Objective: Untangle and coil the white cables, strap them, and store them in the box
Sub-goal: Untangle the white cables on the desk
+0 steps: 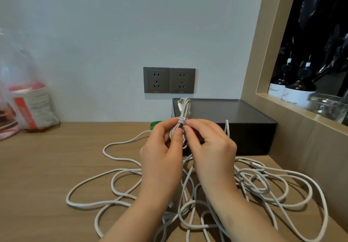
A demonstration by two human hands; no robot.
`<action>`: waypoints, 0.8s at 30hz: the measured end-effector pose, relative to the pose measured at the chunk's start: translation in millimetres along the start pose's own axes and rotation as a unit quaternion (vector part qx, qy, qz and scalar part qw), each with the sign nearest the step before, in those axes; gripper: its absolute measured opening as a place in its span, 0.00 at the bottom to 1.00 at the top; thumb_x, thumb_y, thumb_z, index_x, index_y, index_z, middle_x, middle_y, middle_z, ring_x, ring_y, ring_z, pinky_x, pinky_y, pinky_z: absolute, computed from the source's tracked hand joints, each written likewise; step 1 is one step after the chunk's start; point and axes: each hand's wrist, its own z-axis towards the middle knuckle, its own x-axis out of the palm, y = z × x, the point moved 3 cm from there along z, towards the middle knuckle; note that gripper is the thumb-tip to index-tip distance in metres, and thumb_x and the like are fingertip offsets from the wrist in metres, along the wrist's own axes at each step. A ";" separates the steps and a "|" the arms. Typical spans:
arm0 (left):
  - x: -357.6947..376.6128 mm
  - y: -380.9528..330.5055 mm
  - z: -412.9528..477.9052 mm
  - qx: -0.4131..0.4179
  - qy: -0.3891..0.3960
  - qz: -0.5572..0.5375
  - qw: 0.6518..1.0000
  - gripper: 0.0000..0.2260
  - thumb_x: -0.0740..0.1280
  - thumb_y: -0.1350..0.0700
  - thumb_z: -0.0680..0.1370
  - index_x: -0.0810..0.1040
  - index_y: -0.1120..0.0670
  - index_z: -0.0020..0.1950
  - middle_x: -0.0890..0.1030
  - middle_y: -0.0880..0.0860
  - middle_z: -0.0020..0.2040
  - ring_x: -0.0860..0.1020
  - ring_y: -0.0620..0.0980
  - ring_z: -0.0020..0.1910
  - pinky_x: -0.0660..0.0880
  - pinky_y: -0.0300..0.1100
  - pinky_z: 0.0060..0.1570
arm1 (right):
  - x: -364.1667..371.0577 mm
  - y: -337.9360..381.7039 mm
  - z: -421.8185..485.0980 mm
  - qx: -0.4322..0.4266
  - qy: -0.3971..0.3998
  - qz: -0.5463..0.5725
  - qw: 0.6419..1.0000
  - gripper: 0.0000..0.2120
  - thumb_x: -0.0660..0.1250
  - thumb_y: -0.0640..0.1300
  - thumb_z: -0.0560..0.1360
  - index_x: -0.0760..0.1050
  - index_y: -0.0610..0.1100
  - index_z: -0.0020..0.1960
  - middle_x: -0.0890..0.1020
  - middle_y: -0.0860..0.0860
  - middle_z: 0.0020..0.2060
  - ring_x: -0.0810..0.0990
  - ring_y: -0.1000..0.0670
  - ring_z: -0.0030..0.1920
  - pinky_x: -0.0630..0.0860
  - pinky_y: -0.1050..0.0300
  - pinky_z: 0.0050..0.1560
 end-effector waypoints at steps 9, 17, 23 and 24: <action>-0.2 5.6 0.7 0.048 0.031 0.136 0.989 0.11 0.65 0.59 0.78 0.74 0.41 0.51 0.78 0.37 0.38 0.78 0.39 0.43 0.75 0.30 0.43 | 4.5 -5.3 1.6 0.016 0.049 -0.053 0.997 0.03 0.69 0.37 0.71 0.81 0.41 0.44 0.81 0.49 0.38 0.73 0.59 0.38 0.68 0.78 0.36; -8.0 0.4 5.7 0.083 0.086 0.194 0.974 0.14 0.65 0.58 0.78 0.73 0.37 0.50 0.80 0.37 0.41 0.79 0.40 0.43 0.77 0.36 0.46 | 3.6 -9.1 7.5 -0.002 0.099 -0.070 0.993 0.05 0.62 0.40 0.71 0.77 0.42 0.40 0.76 0.51 0.36 0.71 0.54 0.37 0.62 0.72 0.35; -12.0 2.4 10.4 0.054 0.090 0.177 0.979 0.13 0.63 0.58 0.79 0.73 0.38 0.46 0.82 0.43 0.41 0.79 0.41 0.39 0.77 0.36 0.41 | 0.2 -13.7 10.1 0.072 0.215 0.051 0.973 0.05 0.64 0.39 0.74 0.73 0.47 0.40 0.72 0.57 0.36 0.72 0.56 0.39 0.68 0.69 0.36; -11.9 3.3 11.0 0.041 0.093 0.159 0.982 0.12 0.63 0.58 0.79 0.74 0.39 0.47 0.82 0.43 0.41 0.80 0.42 0.39 0.77 0.36 0.41 | -1.1 -14.6 10.5 0.093 0.222 0.080 0.967 0.06 0.64 0.40 0.75 0.73 0.48 0.40 0.72 0.57 0.37 0.73 0.56 0.40 0.69 0.69 0.38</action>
